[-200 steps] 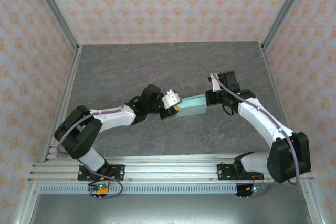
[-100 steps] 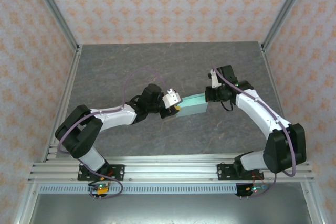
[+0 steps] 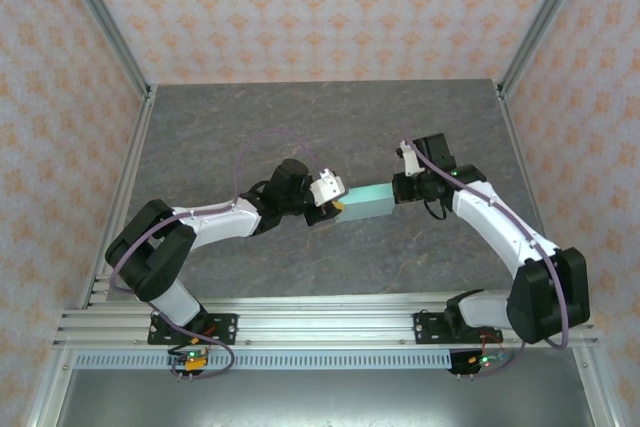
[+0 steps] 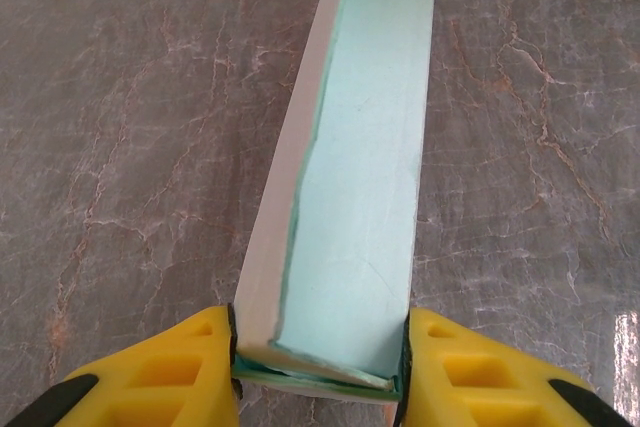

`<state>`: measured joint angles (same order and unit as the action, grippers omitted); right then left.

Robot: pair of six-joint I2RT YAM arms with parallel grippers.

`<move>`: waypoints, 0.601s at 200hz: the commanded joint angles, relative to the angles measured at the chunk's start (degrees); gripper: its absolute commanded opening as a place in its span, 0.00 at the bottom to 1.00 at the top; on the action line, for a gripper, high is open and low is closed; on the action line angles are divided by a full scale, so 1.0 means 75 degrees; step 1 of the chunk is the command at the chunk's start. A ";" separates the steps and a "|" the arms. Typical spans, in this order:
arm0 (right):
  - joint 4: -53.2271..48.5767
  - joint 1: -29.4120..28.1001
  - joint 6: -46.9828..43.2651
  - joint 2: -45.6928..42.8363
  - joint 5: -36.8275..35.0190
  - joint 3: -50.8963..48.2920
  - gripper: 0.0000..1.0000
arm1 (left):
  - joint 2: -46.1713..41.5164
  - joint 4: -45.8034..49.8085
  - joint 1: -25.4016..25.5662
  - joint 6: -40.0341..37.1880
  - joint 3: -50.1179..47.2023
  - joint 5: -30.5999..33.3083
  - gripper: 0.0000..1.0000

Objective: Fold the paper box

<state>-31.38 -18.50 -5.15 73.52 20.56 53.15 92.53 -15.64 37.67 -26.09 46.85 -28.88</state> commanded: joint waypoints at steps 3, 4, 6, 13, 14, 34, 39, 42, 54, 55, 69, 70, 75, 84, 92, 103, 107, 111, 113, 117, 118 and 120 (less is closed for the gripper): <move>-0.0149 -0.0341 -0.0031 -0.0170 0.0919 -0.0610 0.12 | 0.0327 0.0175 0.0134 -0.0213 0.0112 0.0125 0.31; -0.0139 -0.0338 -0.0018 -0.0176 0.0888 -0.0625 0.13 | 0.0323 0.0175 0.0134 -0.0213 0.0103 0.0125 0.31; -0.0132 -0.0335 0.0009 -0.0200 0.0835 -0.0649 0.14 | 0.0326 0.0175 0.0131 -0.0213 0.0110 0.0119 0.31; -0.0104 -0.0339 0.0100 -0.0277 0.0661 -0.0704 0.16 | 0.0328 0.0175 0.0134 -0.0226 0.0095 0.0104 0.31; -0.0105 -0.0336 0.0112 -0.0288 0.0642 -0.0707 0.16 | 0.0323 0.0175 0.0134 -0.0231 0.0094 0.0103 0.31; -0.0108 -0.0341 0.0259 -0.0663 0.0570 -0.0729 0.27 | 0.0319 0.0141 0.0134 -0.0291 0.0054 0.0078 0.31; -0.0144 -0.0340 0.0292 -0.0717 0.0590 -0.0734 0.29 | 0.0311 0.0152 0.0137 -0.0305 0.0050 0.0087 0.31; -0.0160 -0.0343 0.0307 -0.0831 0.0608 -0.0718 0.30 | 0.0308 0.0160 0.0128 -0.0320 0.0050 0.0088 0.31; -0.0279 -0.0341 0.0405 -0.1217 0.0623 -0.0679 0.36 | 0.0307 0.0198 0.0135 -0.0351 0.0058 0.0101 0.31; -0.0286 -0.0337 0.0417 -0.1244 0.0623 -0.0678 0.37 | 0.0307 0.0198 0.0134 -0.0346 0.0064 0.0101 0.31; -0.0428 -0.0335 0.0697 -0.1545 0.0512 -0.0592 0.45 | 0.0286 0.0198 0.0134 -0.0348 0.0062 0.0079 0.31; -0.0437 -0.0334 0.0733 -0.1560 0.0503 -0.0587 0.45 | 0.0291 0.0198 0.0134 -0.0345 0.0066 0.0078 0.31; -0.0487 -0.0335 0.0909 -0.1624 0.0446 -0.0545 0.48 | 0.0295 0.0198 0.0135 -0.0344 0.0075 0.0076 0.31; -0.0585 -0.0331 0.1369 -0.1693 0.0262 -0.0420 0.52 | 0.0307 0.0209 0.0134 -0.0351 0.0098 0.0066 0.31; -0.0694 -0.0324 0.1974 -0.1673 0.0060 -0.0277 0.54 | 0.0313 0.0236 0.0138 -0.0351 0.0113 0.0055 0.31; -0.0894 -0.0305 0.2833 -0.1537 -0.0067 0.0024 0.54 | 0.0317 0.0257 0.0137 -0.0337 0.0128 0.0059 0.31; -0.0953 -0.0309 0.3173 -0.1460 -0.0115 0.0125 0.55 | 0.0313 0.0266 0.0134 -0.0332 0.0137 0.0054 0.31; -0.1029 -0.0307 0.3601 -0.1395 -0.0219 0.0231 0.56 | 0.0312 0.0263 0.0141 -0.0337 0.0135 0.0042 0.31; -0.1069 -0.0304 0.3844 -0.1360 -0.0317 0.0272 0.57 | 0.0314 0.0267 0.0138 -0.0332 0.0130 0.0051 0.31; -0.1136 -0.0310 0.4388 -0.1301 -0.0533 0.0351 0.59 | 0.0308 0.0268 0.0140 -0.0321 0.0130 0.0054 0.31; -0.1154 -0.0310 0.4535 -0.1286 -0.0577 0.0365 0.59 | 0.0308 0.0268 0.0137 -0.0326 0.0129 0.0054 0.31; -0.1179 -0.0310 0.4833 -0.1254 -0.0671 0.0384 0.59 | 0.0298 0.0266 0.0134 -0.0320 0.0131 0.0054 0.31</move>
<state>-36.07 -20.86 10.33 62.13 21.76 51.88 93.19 -16.47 37.95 -27.53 47.22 -29.32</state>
